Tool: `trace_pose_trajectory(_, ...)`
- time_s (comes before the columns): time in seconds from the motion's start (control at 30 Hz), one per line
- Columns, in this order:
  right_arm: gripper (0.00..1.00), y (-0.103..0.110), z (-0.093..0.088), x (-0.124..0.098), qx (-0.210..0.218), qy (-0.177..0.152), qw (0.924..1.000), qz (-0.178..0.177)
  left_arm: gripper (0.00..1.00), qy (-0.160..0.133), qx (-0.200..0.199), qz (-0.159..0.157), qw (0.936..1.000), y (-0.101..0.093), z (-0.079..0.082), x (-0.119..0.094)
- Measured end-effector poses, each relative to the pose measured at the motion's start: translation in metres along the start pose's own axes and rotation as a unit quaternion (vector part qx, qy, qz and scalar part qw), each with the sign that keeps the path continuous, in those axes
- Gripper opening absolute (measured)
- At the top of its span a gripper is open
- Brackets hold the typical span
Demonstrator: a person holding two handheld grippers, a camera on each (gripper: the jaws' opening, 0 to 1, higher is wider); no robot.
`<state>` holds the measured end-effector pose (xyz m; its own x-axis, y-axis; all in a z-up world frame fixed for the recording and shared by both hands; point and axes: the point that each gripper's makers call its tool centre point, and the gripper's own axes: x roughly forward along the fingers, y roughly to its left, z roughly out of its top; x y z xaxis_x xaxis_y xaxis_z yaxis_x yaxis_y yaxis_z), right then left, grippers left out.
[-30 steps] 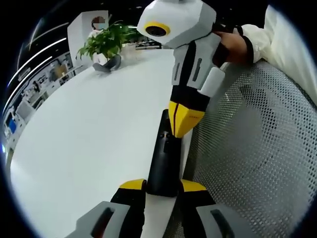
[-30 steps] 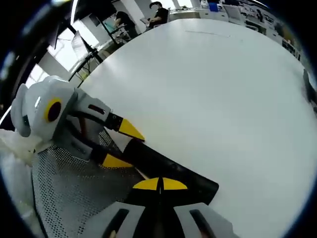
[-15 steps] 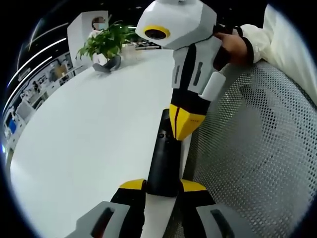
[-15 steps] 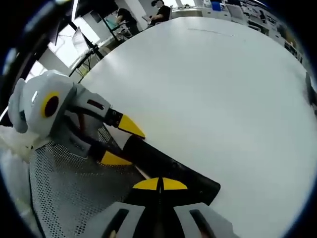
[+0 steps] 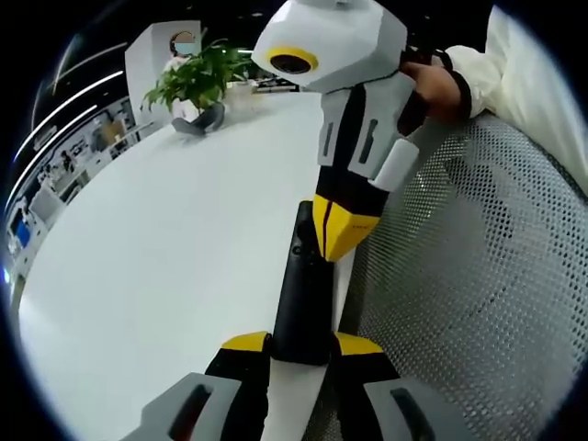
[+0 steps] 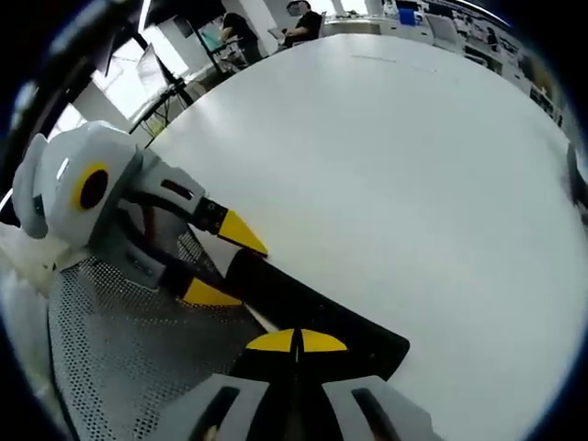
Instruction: Press the specified remote control buttons in sequence, fully releasing each button before pressing the next.
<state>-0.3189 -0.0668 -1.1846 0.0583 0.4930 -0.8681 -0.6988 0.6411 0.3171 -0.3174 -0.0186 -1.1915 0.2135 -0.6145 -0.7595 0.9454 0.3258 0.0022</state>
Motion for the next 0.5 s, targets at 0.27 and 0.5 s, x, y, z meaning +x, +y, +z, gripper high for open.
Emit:
trace_pose_trajectory(0.27,0.00,0.0009,0.0006,0.0015,-0.014,0.007,0.9997,-0.018,0.26,0.000,-0.001,0.001,1.0000,-0.0005,0.0006,-0.0005)
trace_pose_trajectory(0.5,0.00,0.0015,0.0001,0.0008,-0.034,-0.001,0.9992,-0.020,0.27,0.003,0.003,0.004,1.0000,-0.0008,0.0003,-0.0002)
